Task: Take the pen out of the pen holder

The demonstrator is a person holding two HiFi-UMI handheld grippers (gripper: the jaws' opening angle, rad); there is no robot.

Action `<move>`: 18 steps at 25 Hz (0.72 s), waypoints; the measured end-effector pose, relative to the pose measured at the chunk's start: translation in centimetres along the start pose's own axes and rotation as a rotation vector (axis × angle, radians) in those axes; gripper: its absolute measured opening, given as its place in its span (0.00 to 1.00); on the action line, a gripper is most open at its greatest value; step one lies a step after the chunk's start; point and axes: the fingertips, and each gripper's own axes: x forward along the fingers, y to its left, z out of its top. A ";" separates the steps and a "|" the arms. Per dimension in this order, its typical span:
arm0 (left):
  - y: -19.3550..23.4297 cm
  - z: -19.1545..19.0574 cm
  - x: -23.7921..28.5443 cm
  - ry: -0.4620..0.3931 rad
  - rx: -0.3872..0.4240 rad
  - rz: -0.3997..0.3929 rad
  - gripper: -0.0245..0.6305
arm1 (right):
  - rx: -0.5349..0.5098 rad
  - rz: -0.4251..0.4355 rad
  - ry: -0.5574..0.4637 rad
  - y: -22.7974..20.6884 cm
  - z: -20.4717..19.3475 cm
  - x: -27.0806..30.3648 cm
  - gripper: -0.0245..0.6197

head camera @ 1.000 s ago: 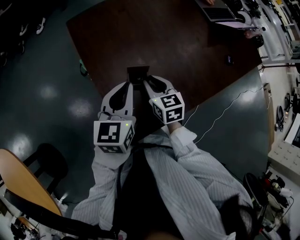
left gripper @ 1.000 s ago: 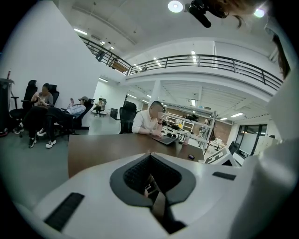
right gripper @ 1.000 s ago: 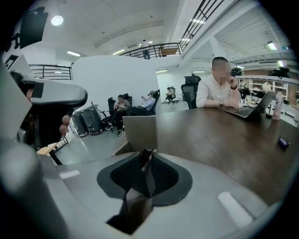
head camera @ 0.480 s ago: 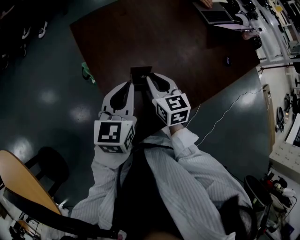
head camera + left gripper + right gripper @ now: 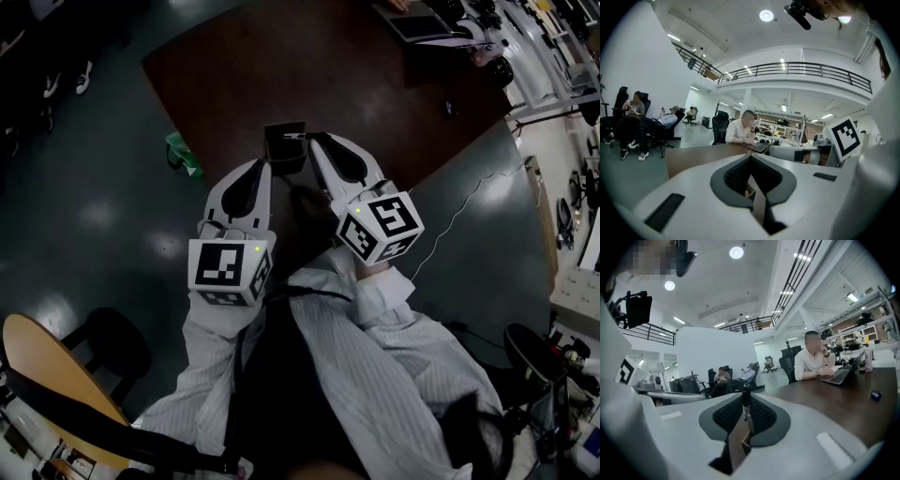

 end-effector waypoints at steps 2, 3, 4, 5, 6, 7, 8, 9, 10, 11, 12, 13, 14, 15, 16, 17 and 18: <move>-0.2 0.0 -0.5 -0.010 0.001 -0.015 0.04 | 0.027 0.004 -0.036 0.8 0.6 -1.3 0.11; -0.4 0.0 -0.7 -0.013 0.002 -0.022 0.04 | 0.037 0.005 -0.052 1.1 0.9 -2.0 0.11; -0.6 0.0 -1.0 -0.013 0.004 -0.030 0.04 | 0.041 0.004 -0.066 1.5 1.1 -2.7 0.11; -0.9 0.0 -1.2 -0.012 0.008 -0.037 0.04 | 0.039 0.001 -0.076 1.8 1.4 -3.4 0.11; -1.3 0.0 -1.5 -0.011 0.012 -0.043 0.04 | 0.036 -0.002 -0.085 2.1 1.7 -4.1 0.11; -1.5 0.1 -1.8 -0.011 0.015 -0.048 0.04 | 0.035 -0.004 -0.092 2.4 1.9 -4.6 0.11; -1.8 0.1 -2.1 -0.013 0.017 -0.052 0.04 | 0.035 -0.007 -0.097 2.6 2.0 -5.1 0.11; -1.9 0.2 -2.4 -0.015 0.020 -0.054 0.04 | 0.036 -0.010 -0.100 2.8 2.0 -5.4 0.11; -2.0 0.3 -2.7 -0.018 0.023 -0.056 0.04 | 0.038 -0.013 -0.103 3.0 2.0 -5.7 0.11; -2.0 0.4 -2.9 -0.021 0.027 -0.058 0.04 | 0.039 -0.015 -0.108 3.2 2.1 -5.9 0.11; -2.0 0.6 -3.1 -0.026 0.031 -0.059 0.04 | 0.039 -0.016 -0.115 3.3 2.2 -6.0 0.11; -2.0 0.7 -3.2 -0.031 0.036 -0.060 0.04 | 0.037 -0.016 -0.122 3.4 2.3 -6.1 0.11; -2.0 0.7 -3.4 -0.035 0.040 -0.062 0.04 | 0.033 -0.019 -0.128 3.5 2.4 -6.2 0.11; -2.0 0.7 -3.5 -0.038 0.042 -0.065 0.04 | 0.028 -0.023 -0.132 3.5 2.4 -6.3 0.11; -2.0 0.7 -3.5 -0.040 0.045 -0.067 0.04 | 0.021 -0.027 -0.135 3.5 2.4 -6.4 0.11; -2.1 0.7 -3.6 -0.042 0.047 -0.069 0.04 | 0.017 -0.029 -0.136 3.5 2.4 -6.5 0.11; -2.1 0.8 -3.6 -0.045 0.050 -0.070 0.04 | 0.015 -0.029 -0.137 3.5 2.4 -6.5 0.11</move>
